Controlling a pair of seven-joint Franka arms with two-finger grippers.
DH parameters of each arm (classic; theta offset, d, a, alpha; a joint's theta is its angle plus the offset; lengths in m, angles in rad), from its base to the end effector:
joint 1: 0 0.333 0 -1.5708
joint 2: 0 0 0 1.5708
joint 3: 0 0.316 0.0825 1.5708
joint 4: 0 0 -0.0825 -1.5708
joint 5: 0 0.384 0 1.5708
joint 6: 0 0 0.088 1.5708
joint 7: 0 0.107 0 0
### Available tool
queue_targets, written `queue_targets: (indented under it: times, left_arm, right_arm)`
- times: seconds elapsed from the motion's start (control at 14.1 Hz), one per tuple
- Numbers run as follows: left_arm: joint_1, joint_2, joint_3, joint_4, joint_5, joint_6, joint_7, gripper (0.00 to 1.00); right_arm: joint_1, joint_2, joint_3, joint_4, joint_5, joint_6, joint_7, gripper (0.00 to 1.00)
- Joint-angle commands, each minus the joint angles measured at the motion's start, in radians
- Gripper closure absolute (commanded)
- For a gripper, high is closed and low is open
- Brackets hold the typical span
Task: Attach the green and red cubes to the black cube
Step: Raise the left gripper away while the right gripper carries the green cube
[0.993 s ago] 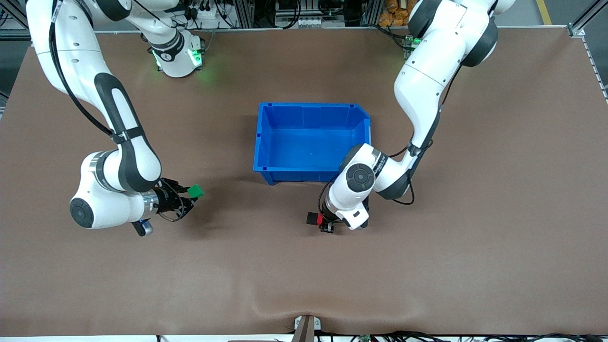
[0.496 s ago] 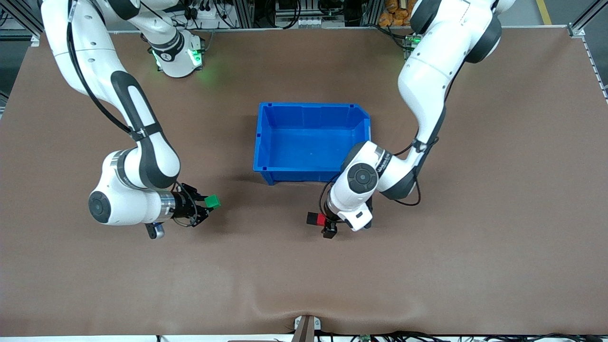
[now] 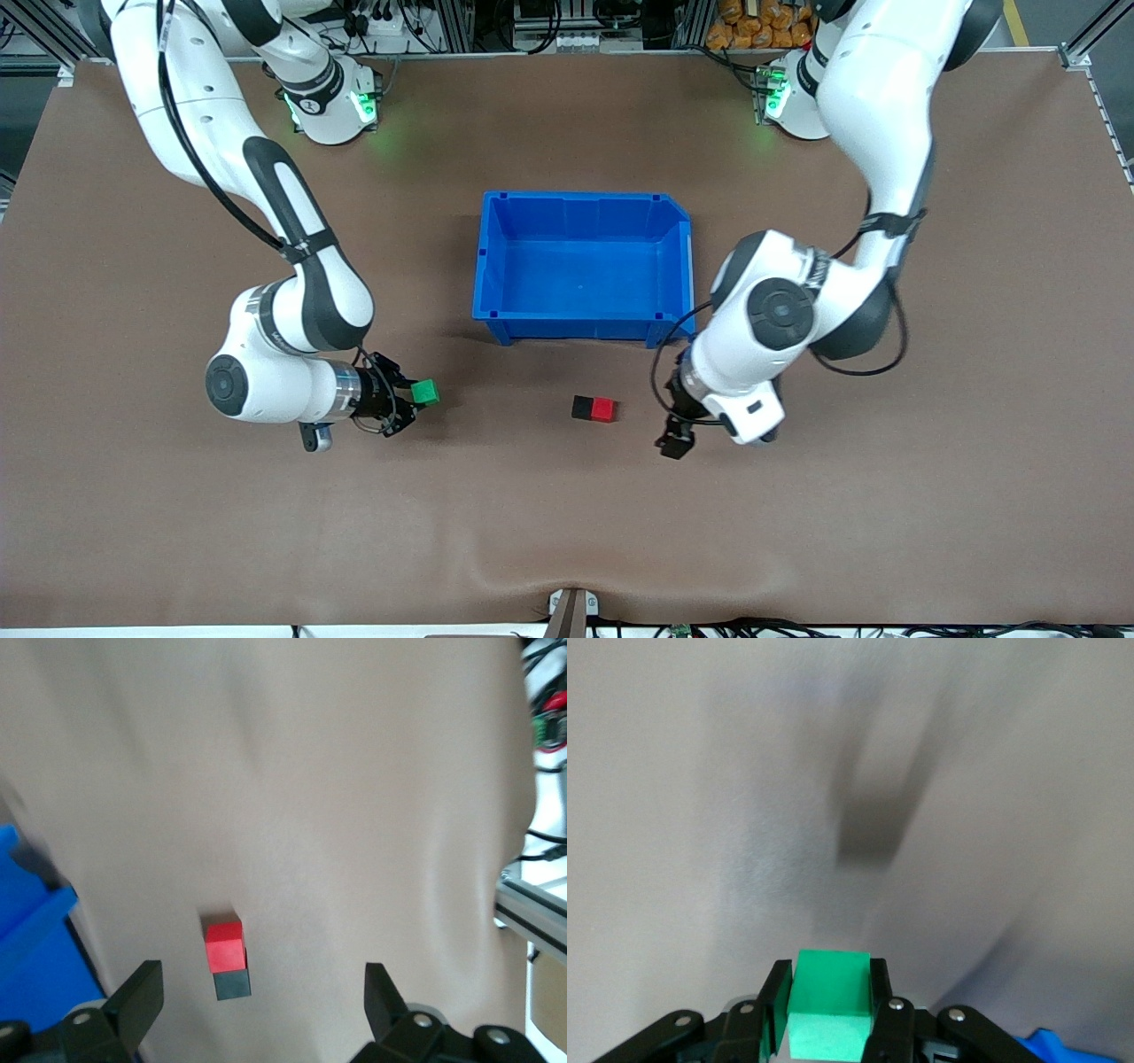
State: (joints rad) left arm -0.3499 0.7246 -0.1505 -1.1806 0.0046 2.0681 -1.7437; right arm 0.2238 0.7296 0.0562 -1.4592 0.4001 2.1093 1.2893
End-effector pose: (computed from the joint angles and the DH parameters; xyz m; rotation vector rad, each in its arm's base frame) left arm 0.6866 -0.3373 0.3796 2.3584 1.7693 -0.0133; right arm 0.6837 0.2082 0.2490 -2.3550 1.6877 0.4678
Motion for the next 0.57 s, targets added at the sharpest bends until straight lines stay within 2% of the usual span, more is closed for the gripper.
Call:
queue_targets:
  times: [0.0,0.28,0.5]
  left_arm:
    - [0.061,-0.101,-0.001,-0.057,-0.005,-0.061,0.131,0.0]
    - [0.166,-0.233,-0.001,-0.131,-0.003,-0.141,0.381,0.0]
    - [0.229,-0.324,-0.003,-0.229,-0.003,-0.157,0.562,0.0]
  right_arm:
    - [0.04,0.045,-0.006,0.052,0.019,0.041,0.092,1.0]
    - [0.094,0.106,-0.006,0.134,0.055,0.075,0.226,1.0]
    - [0.118,0.125,-0.006,0.14,0.081,0.141,0.28,1.0]
